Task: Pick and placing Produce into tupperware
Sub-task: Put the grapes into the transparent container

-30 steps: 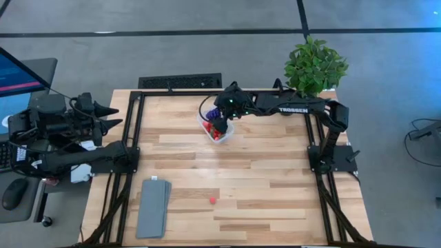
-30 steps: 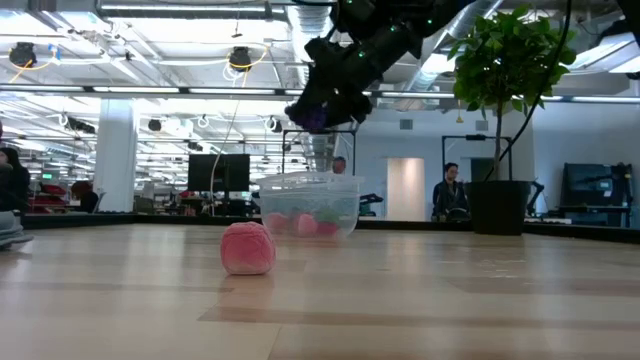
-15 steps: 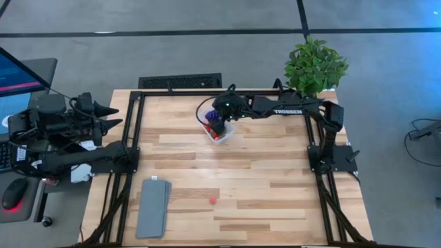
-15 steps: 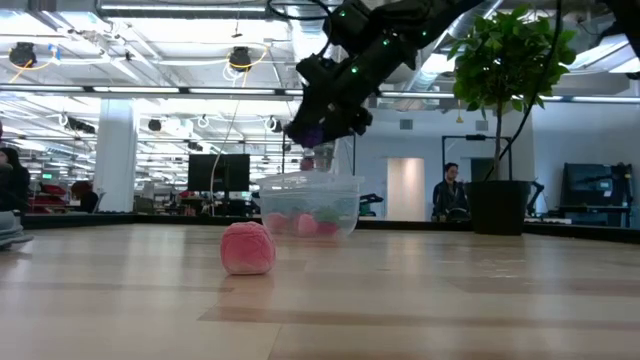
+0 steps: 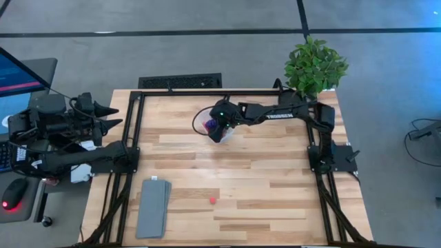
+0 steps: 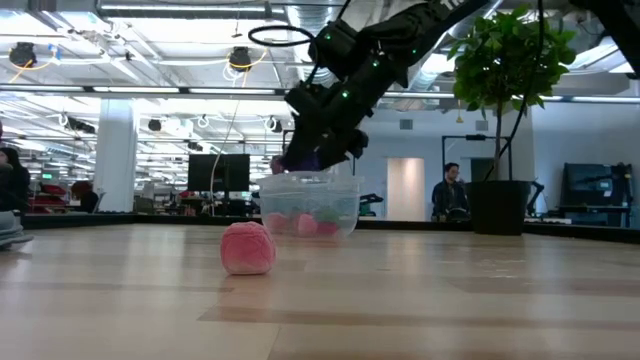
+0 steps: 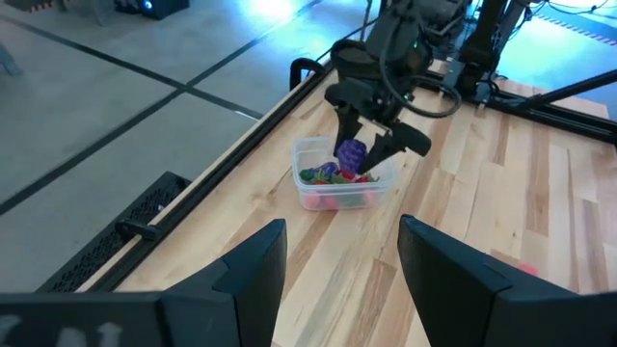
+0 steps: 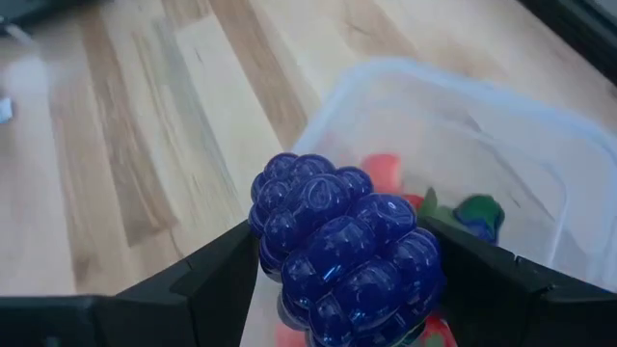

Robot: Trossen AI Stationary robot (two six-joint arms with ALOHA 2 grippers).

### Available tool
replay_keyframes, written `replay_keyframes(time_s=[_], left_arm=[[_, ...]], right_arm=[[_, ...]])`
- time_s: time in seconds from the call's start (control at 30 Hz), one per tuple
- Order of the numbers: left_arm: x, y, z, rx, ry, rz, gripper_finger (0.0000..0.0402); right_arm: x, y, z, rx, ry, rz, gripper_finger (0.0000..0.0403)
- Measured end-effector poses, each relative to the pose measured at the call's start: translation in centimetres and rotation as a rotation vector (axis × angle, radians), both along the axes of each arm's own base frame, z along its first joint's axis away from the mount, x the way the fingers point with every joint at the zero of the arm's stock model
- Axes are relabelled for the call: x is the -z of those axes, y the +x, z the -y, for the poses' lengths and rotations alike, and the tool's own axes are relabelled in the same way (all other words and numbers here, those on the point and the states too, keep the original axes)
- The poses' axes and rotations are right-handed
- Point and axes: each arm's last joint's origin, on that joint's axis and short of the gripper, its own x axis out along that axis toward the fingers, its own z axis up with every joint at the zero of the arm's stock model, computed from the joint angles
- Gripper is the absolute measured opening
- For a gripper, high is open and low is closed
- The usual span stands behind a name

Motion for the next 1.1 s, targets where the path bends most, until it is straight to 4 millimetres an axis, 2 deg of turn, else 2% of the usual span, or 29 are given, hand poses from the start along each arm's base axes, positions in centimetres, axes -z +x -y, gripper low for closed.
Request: replay_keyframes(time_s=[0.67,1.1], left_arm=[[0.01,0.0,0.0,0.0,-0.001,0.0,0.019],[0.01,0.0,0.0,0.0,-0.001,0.0,0.019]], right_arm=[[-0.04,-0.16,0.5,0.031,0.008,-0.001,0.0301],[0.38,-0.82,0.9,0.14,-0.05,-0.086,0.0301]])
